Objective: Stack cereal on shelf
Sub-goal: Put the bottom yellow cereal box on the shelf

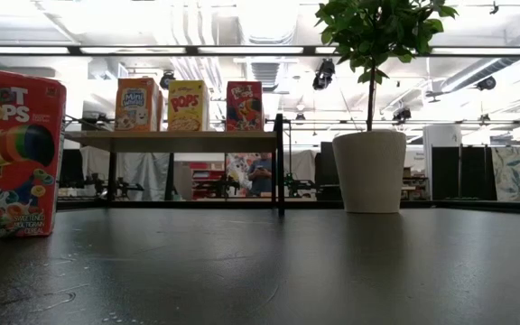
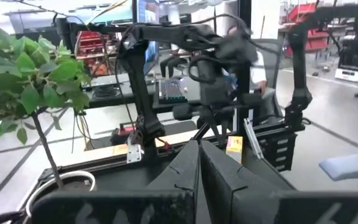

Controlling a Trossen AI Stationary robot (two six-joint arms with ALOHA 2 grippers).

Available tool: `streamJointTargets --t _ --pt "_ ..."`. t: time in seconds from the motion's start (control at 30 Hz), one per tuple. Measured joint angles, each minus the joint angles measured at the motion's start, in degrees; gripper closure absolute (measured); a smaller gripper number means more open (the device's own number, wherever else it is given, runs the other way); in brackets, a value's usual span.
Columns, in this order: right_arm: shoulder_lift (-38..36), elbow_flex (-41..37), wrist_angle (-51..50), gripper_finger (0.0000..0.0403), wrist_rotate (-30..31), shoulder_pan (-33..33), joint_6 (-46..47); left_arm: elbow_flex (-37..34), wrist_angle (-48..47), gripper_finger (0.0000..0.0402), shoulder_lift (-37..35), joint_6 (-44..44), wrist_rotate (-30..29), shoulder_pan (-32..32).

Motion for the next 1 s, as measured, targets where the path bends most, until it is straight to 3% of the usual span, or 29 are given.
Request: streamJointTargets --t 0.13,0.23,0.5,0.7,0.83,1.0 --pt "6.69 5.97 -8.43 0.0394 -6.64 4.89 7.87 0.0 0.55 0.0402 -0.47 -1.13 -0.06 0.0" --pt "9.91 8.43 -10.43 0.0394 -7.36 9.13 10.83 0.04 1.5 0.0402 -0.38 -1.08 -0.06 0.0" --pt "11.16 8.2 -10.21 0.0394 1.19 18.72 21.53 0.04 1.66 0.0402 -0.36 -0.15 -0.06 0.0" --pt "11.16 5.77 -10.32 0.0391 11.89 25.26 29.86 0.08 1.69 0.0402 -0.36 -0.14 -1.32 -0.02" --pt "11.16 4.5 -11.51 0.0364 11.02 26.57 34.54 0.11 1.78 0.0402 -0.32 -0.12 -5.55 0.0" --pt "11.21 3.64 -13.94 0.0294 8.51 26.48 35.7 0.13 2.27 0.0402 -0.29 -0.12 -8.85 0.0"
